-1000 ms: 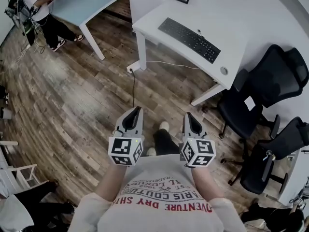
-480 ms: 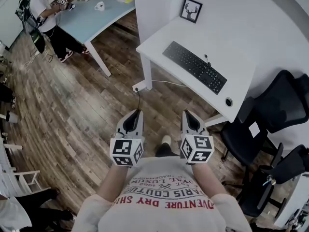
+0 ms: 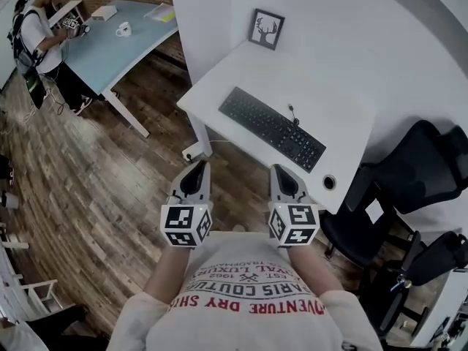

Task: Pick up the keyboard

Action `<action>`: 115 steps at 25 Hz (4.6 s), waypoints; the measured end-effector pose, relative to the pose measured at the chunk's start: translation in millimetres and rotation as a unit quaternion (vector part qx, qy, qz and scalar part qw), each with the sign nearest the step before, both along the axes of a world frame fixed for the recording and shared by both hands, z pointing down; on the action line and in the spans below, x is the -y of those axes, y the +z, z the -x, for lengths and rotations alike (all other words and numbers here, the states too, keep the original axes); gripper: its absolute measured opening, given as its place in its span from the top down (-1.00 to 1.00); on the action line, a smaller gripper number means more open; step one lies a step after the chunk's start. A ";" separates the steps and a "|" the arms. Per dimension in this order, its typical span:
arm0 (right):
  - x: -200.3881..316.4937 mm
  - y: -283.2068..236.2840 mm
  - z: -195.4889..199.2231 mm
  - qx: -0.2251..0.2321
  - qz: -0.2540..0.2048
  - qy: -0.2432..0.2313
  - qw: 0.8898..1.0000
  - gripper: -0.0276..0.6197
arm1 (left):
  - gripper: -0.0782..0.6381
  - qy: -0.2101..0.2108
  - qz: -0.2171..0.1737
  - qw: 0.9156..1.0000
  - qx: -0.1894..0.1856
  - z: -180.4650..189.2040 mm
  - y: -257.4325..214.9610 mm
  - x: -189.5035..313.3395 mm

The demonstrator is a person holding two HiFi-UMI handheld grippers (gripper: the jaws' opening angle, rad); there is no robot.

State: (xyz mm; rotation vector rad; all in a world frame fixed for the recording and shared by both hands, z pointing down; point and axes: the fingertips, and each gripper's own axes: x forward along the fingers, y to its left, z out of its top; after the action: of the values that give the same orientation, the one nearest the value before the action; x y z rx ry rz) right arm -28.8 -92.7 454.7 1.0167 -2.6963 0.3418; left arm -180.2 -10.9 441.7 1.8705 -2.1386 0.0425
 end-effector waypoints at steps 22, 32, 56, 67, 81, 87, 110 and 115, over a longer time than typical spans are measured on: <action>167.4 33.7 -60.1 -0.006 0.051 0.276 0.960 0.83 | 0.67 0.235 0.018 0.972 0.009 5.9 9.5 254.5; 189.0 75.1 -49.3 -0.041 0.071 0.302 0.950 0.83 | 0.67 0.291 0.078 0.954 -0.011 39.9 74.5 301.1; 235.2 191.8 -129.4 -0.029 0.235 0.312 0.920 0.10 | 0.09 0.269 0.251 0.929 -0.046 99.0 214.4 354.2; 232.2 232.2 -135.7 -0.007 0.292 0.295 0.910 0.06 | 0.01 0.293 0.308 0.903 -0.059 95.3 244.4 371.0; 237.6 242.0 -130.4 0.031 0.332 0.257 0.907 0.06 | 0.03 0.320 0.331 0.873 -0.160 92.2 255.5 370.3; 235.6 239.2 -130.5 0.033 0.327 0.264 0.907 0.06 | 0.05 0.321 0.336 0.870 -0.164 91.8 253.4 368.9; 268.3 124.7 -142.1 0.037 0.218 0.262 0.939 0.06 | 0.05 0.325 0.254 0.899 -0.144 80.2 147.5 394.8; 284.0 81.3 -143.6 0.043 0.185 0.259 0.947 0.06 | 0.05 0.338 0.210 0.909 -0.127 77.7 98.8 413.9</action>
State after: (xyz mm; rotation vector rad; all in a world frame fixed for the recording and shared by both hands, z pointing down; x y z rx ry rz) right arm 114.8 -376.8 536.0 1.5926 -2.2586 0.9625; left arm -257.9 -424.7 540.5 2.0946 -1.1183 0.3535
